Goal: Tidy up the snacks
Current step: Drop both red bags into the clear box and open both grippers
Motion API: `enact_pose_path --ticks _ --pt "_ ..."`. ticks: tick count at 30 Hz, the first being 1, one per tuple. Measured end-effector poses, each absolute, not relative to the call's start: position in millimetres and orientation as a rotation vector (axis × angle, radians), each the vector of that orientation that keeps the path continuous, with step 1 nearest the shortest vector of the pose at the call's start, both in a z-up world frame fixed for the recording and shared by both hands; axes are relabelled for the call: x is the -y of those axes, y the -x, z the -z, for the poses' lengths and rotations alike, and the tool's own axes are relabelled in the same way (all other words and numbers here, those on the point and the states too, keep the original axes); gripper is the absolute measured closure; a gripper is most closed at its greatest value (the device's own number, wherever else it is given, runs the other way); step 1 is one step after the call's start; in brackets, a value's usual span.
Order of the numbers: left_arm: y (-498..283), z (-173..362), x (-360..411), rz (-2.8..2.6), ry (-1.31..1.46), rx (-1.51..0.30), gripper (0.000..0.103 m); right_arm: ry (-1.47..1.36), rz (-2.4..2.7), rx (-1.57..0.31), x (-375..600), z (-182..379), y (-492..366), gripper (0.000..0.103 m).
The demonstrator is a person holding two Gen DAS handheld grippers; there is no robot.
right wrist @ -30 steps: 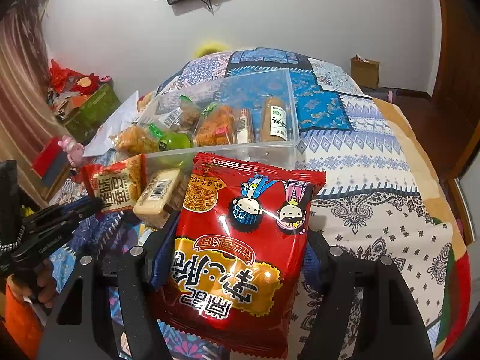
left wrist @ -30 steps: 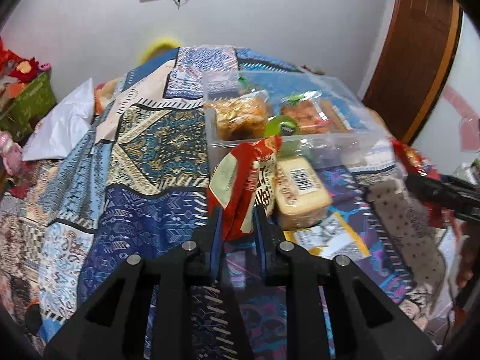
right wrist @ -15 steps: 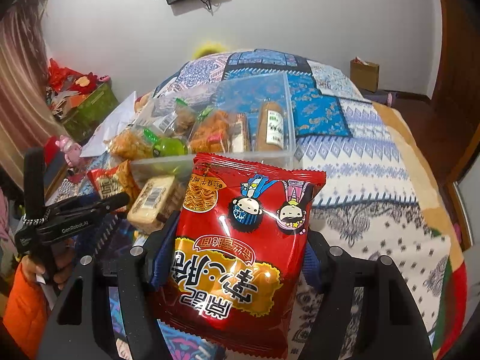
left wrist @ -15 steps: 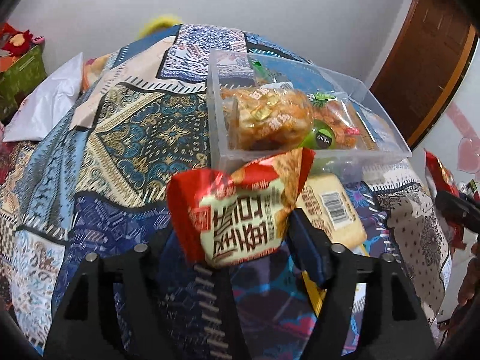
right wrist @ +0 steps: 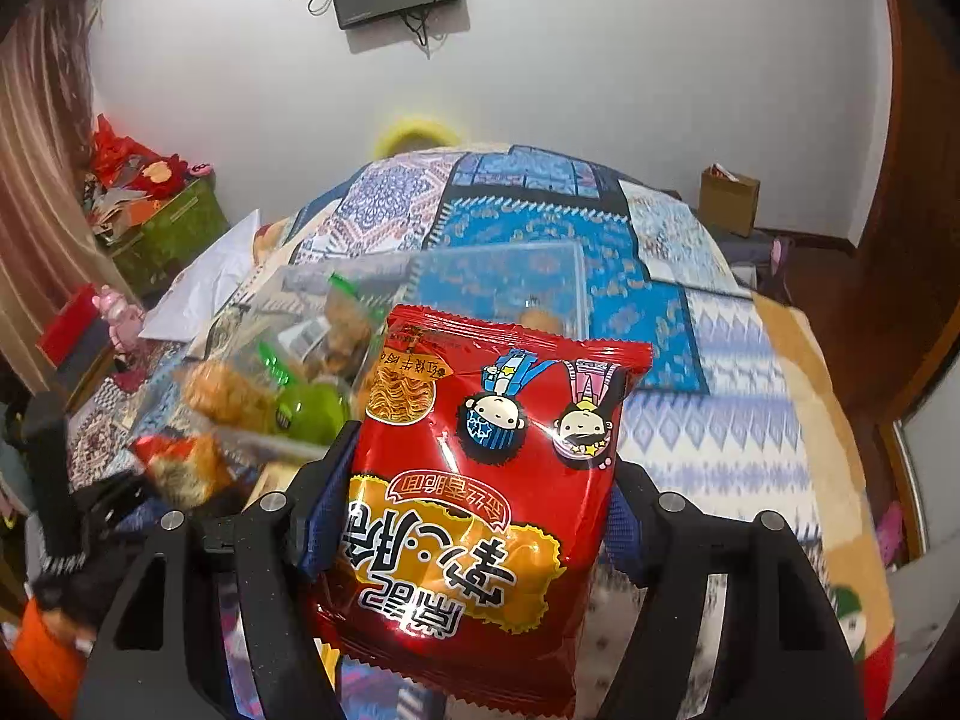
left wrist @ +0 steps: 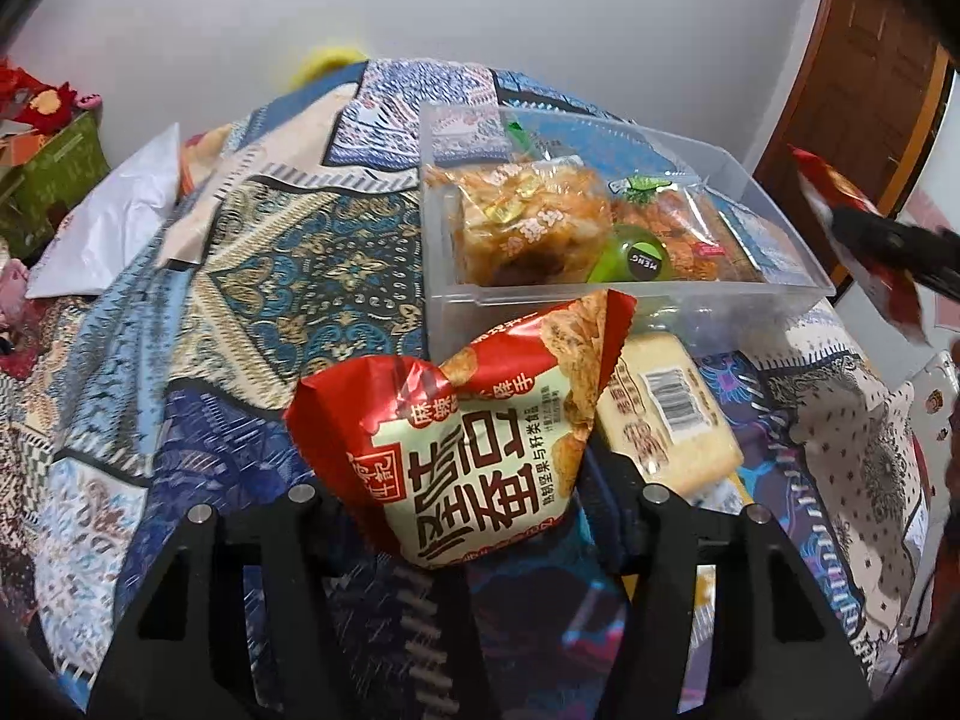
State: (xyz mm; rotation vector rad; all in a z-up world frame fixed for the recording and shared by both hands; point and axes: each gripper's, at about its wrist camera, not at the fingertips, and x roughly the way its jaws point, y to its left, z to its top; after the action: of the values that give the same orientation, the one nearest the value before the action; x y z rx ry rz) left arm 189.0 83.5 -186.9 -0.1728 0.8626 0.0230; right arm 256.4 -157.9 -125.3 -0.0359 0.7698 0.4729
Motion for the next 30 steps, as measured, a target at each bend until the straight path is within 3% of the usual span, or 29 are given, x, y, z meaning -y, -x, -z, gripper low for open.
enact_pose_path --ticks 8,16,30 --pt "-172 131 -91 -0.042 0.163 -0.741 0.044 0.055 -0.473 -0.762 145 123 -279 0.036" --pt "-205 80 -86 -0.036 0.13 -0.618 0.044 0.048 -0.485 -0.767 134 123 -293 0.036" --pt "-292 116 -73 -0.055 0.115 -0.739 0.044 0.124 -0.481 -0.813 123 149 -308 0.036"
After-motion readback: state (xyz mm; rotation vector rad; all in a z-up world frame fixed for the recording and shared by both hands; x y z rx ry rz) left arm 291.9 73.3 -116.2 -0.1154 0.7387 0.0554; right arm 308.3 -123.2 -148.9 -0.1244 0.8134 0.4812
